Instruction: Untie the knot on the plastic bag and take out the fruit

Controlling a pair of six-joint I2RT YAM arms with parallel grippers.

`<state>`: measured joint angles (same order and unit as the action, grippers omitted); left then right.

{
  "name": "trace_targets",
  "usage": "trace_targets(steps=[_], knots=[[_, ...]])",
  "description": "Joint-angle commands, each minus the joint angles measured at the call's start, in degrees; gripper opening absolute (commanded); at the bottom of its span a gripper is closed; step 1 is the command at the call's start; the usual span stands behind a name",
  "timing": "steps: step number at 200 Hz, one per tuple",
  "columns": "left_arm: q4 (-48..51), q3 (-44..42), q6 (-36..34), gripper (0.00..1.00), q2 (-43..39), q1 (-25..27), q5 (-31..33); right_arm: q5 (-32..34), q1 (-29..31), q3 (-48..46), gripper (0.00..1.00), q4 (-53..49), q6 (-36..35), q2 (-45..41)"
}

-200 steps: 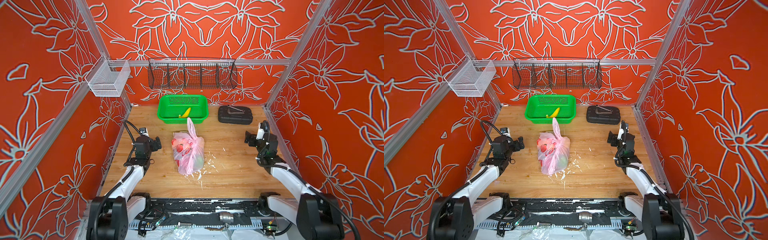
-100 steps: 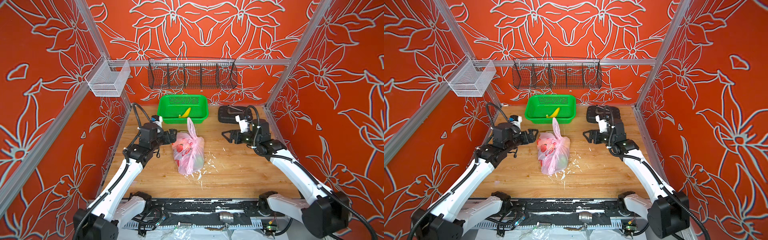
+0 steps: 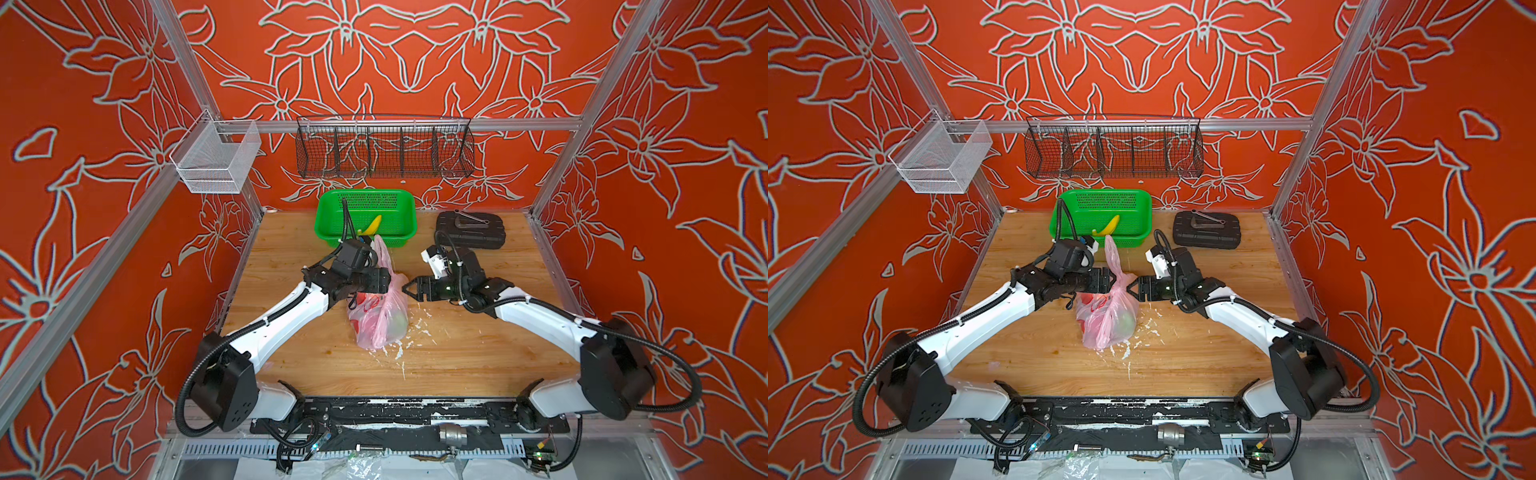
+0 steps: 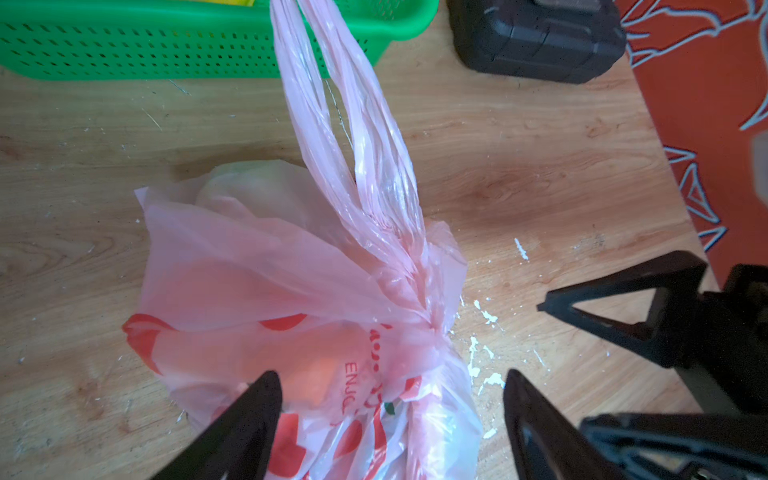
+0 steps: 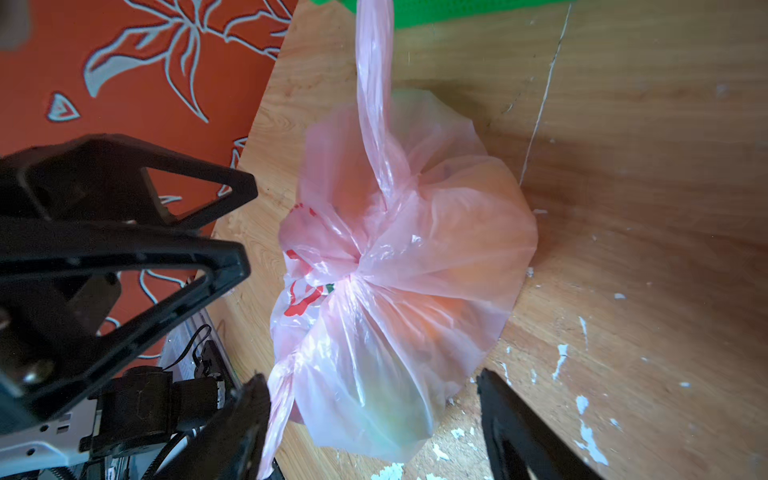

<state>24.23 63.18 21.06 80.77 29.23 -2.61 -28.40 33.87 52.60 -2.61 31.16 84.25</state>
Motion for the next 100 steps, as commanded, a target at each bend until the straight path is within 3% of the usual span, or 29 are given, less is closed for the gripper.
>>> trace_targets(steps=[1,50,70,100], knots=[[1.8,1.7,0.0,0.79,2.3,0.4,1.6,0.7,1.7,1.7,0.79,3.0,2.9,3.4],[0.6,0.9,0.8,0.63,5.2,0.5,0.5,0.4,3.9,2.5,0.77,6.4,4.4,9.1],[-0.1,0.5,1.2,0.55,5.9,0.4,-0.2,-0.7,4.1,2.4,0.7,8.8,5.9,11.2],[-0.1,0.6,2.1,0.36,6.8,0.4,-0.5,-1.4,4.1,2.2,0.52,10.3,6.5,12.4]])
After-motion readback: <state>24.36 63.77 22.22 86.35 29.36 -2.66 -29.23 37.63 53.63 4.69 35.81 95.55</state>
